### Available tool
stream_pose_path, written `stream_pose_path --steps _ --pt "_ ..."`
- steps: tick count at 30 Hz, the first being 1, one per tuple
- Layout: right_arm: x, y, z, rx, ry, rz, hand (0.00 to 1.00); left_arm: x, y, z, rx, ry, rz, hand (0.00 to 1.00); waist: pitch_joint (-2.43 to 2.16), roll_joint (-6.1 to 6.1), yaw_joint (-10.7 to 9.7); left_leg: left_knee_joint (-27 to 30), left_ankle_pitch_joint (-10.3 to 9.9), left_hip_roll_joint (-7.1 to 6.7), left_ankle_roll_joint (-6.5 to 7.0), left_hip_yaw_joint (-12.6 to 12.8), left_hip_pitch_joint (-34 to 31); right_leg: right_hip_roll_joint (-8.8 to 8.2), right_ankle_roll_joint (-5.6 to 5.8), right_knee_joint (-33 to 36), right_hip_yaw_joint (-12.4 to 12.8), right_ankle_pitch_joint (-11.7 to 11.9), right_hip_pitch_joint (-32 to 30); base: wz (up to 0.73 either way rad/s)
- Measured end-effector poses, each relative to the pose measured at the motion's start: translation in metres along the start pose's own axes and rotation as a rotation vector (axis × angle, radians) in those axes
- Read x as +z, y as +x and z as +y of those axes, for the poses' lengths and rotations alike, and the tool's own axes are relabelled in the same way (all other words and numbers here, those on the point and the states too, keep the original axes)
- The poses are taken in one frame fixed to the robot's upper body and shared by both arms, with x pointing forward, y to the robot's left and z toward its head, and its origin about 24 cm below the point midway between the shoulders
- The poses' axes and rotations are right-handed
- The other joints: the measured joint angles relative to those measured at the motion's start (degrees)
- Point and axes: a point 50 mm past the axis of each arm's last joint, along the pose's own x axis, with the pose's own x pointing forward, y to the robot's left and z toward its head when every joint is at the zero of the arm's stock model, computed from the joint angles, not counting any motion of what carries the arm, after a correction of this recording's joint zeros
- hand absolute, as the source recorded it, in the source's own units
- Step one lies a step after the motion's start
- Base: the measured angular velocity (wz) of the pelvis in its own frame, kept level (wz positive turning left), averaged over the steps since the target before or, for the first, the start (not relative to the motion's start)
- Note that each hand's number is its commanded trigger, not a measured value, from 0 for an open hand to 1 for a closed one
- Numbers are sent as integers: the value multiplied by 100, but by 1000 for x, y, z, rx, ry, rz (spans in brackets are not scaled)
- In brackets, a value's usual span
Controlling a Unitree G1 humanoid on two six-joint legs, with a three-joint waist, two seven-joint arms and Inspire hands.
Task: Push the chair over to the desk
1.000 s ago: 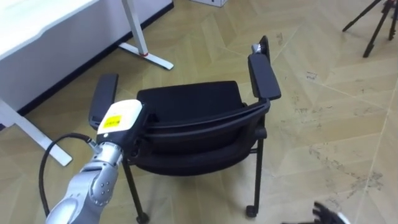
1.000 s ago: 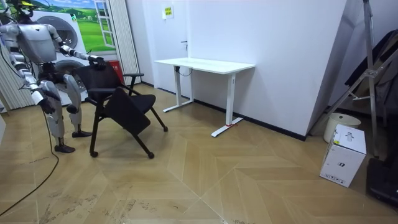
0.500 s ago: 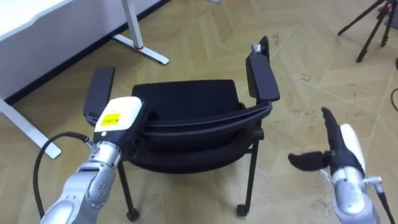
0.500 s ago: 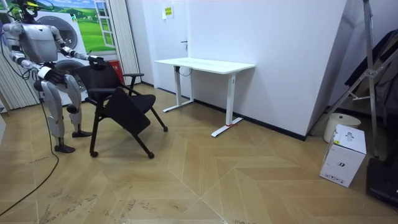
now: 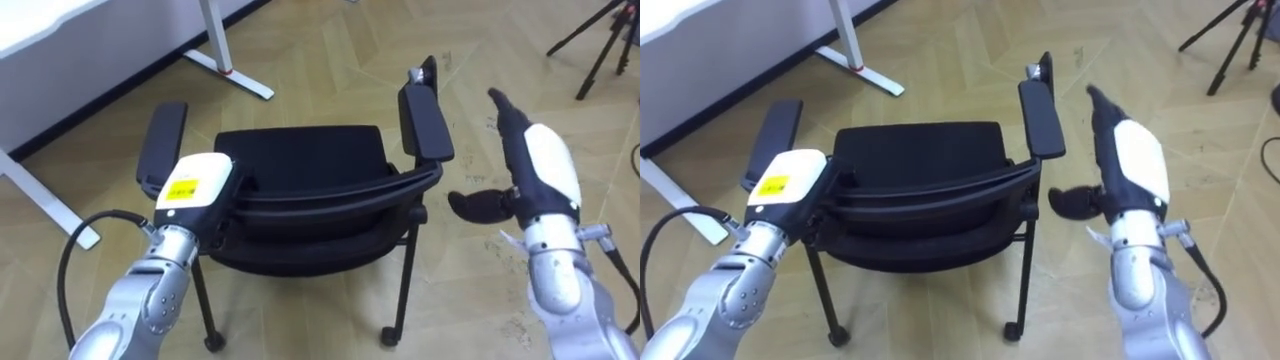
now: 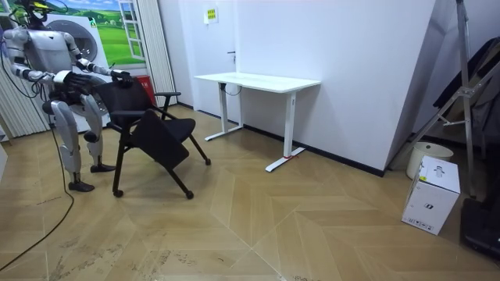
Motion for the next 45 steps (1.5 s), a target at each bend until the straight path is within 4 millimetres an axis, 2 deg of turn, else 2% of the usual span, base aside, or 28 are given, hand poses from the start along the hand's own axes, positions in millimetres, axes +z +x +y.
stream_pose_path --steps 8,15,23,31,41,45 --pt "6 1 -2 63 -94 -51 0 5 3 0 -12 4 -25 100 9 -15 146 -6 0 0 0 0 6 0 0 3 1 0 10 0" --pt "18 8 -7 125 -170 -123 0 7 7 6 -6 22 -45 100 68 -118 175 -10 0 0 0 -7 -4 0 0 -3 1 0 -7 0" --pt "20 7 -7 171 -225 -144 0 10 10 10 -7 33 -77 100 53 -152 297 11 0 4 0 -25 -90 6 -5 5 1 3 -97 0" --pt "27 4 3 261 -288 -201 0 14 11 10 -12 36 -104 100 50 -153 412 10 0 4 0 -32 -88 6 -4 5 6 3 -93 0" --pt "30 3 9 328 -337 -226 0 16 12 10 -18 39 -121 100 51 -156 450 9 0 4 0 -86 -97 7 -4 -6 -23 3 -71 1" --pt "44 -1 18 396 -375 -287 0 16 13 11 -17 42 -126 100 54 -173 468 7 0 5 0 -86 -105 7 -4 -7 -35 3 -85 0"
